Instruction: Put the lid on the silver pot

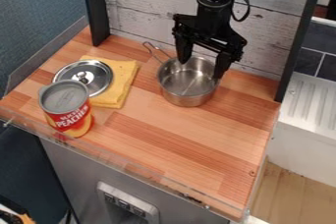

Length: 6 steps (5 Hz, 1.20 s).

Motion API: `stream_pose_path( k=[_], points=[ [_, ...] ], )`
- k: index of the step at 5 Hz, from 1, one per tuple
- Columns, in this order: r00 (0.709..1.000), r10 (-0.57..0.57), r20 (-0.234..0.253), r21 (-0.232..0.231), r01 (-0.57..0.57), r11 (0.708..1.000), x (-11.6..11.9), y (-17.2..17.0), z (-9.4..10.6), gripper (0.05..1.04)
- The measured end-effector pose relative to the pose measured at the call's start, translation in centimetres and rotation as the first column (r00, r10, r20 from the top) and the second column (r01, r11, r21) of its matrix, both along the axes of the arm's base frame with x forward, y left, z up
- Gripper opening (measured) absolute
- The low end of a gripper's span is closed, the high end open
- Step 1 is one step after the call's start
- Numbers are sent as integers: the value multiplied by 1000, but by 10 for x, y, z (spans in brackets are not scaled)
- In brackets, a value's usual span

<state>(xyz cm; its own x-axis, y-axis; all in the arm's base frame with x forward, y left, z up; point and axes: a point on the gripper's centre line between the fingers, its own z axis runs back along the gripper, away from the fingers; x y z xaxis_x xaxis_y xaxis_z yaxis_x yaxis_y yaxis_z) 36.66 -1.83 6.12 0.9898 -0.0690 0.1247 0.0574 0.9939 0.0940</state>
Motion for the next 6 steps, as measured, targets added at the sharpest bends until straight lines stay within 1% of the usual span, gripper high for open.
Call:
stream_pose_path(
  k=[1,2,3,4,5,6],
  points=[
    [999,2,-35,-1,-2,1000,-3,0,-12,1001],
    [996,65,-52,-14,-66,998,-6,19,-17,1001],
    [987,149,-68,-16,-150,989,-9,48,-16,1001],
    [978,204,-45,-20,-205,979,-10,73,-10,1001],
    [974,228,-10,-20,-229,973,-16,112,-7,1001],
    [965,262,-18,-14,-262,965,-30,147,-11,1001]
  ],
)
